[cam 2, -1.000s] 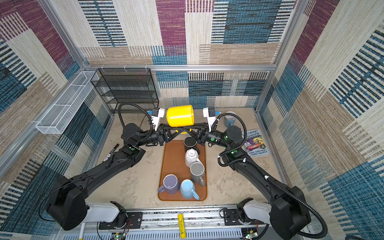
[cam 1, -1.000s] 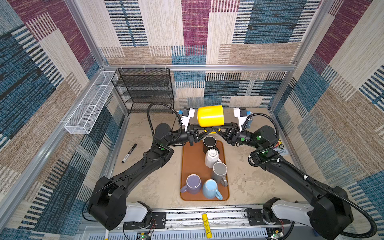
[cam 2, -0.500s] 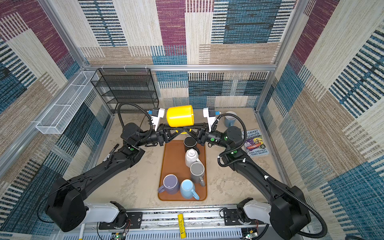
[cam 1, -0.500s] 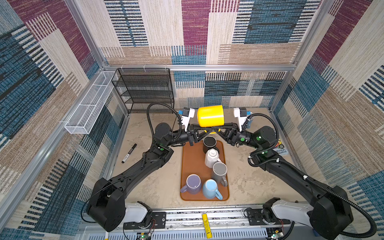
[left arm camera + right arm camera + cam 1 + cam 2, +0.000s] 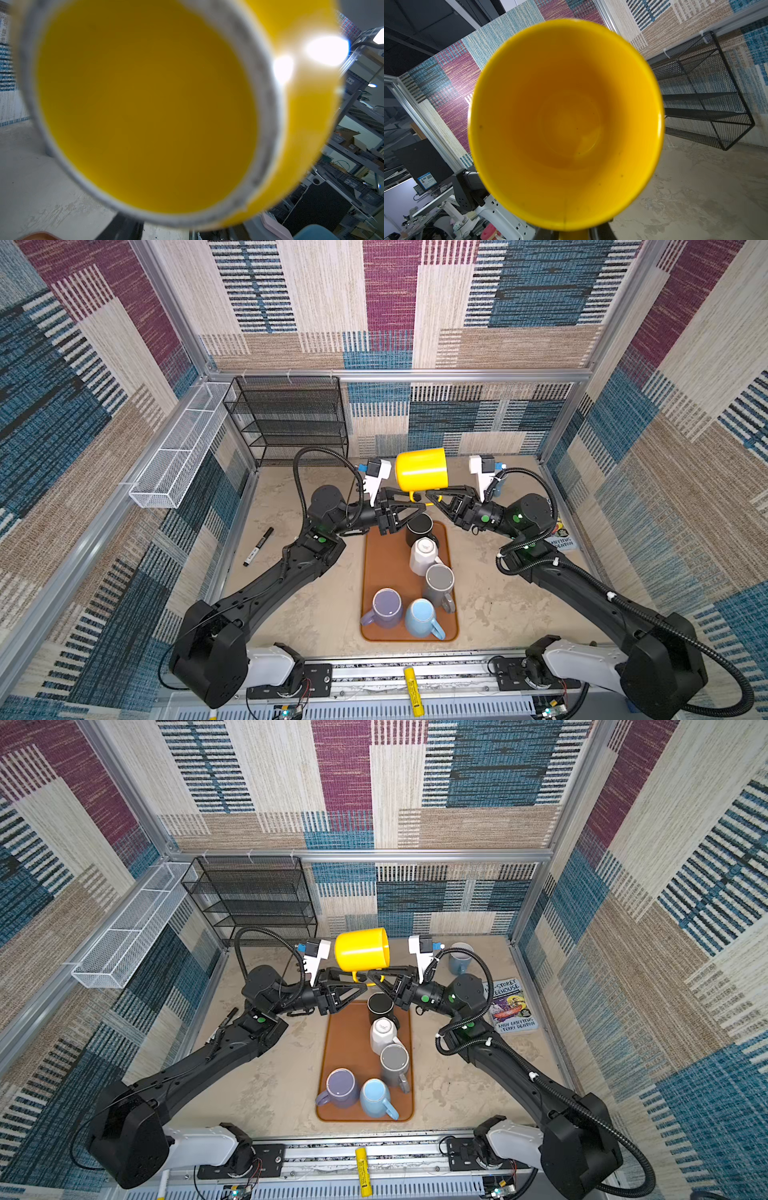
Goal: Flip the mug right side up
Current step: 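Open and withdraw the left gripper while the right gripper carries the yellow mug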
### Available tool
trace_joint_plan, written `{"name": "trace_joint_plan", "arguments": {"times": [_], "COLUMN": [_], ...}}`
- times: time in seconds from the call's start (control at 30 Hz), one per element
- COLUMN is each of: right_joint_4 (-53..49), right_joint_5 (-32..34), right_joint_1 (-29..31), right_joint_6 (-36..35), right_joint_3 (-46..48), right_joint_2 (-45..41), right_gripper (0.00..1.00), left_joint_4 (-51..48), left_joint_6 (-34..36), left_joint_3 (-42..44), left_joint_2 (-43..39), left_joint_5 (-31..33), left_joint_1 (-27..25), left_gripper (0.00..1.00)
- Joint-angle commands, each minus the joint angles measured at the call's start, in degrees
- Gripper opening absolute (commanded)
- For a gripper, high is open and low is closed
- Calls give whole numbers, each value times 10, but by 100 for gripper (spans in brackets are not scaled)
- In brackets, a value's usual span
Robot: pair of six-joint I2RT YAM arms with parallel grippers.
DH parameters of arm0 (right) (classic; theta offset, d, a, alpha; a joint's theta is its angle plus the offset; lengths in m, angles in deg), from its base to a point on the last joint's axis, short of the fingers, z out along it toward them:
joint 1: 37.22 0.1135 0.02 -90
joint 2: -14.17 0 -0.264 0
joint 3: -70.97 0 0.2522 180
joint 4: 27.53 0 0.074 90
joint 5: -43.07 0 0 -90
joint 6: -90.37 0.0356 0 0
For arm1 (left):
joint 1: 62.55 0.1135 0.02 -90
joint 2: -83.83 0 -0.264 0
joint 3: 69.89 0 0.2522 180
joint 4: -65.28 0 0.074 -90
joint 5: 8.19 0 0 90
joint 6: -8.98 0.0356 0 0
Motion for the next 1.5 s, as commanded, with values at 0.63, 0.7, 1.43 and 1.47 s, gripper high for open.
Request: {"name": "trace_joint_plan", "arguments": {"times": [0.63,0.7,1.43,1.47], "right_joint_4": [-195,-221,-469,-483], "right_joint_5": [80,91,230,245], "right_joint_1": [-8,-12,-118,-120], "right_joint_6": [-154,-168,-291,-298], "right_joint_3": [-92,-104,-260,-267], "right_joint_2": [-17,-14,120,128], "right_gripper": [0,0,0,0], "left_joint_4": [-326,-357,-450,-451], "left_joint_6": [166,181,222,222], "left_joint_3": [-16,-16,-10,-9], "left_joint_2": [-98,-113,-167,-170], "left_joint_5": [136,153,240,243], "left_joint_1": [6,7,7,7], "left_gripper": [62,62,61,61]}}
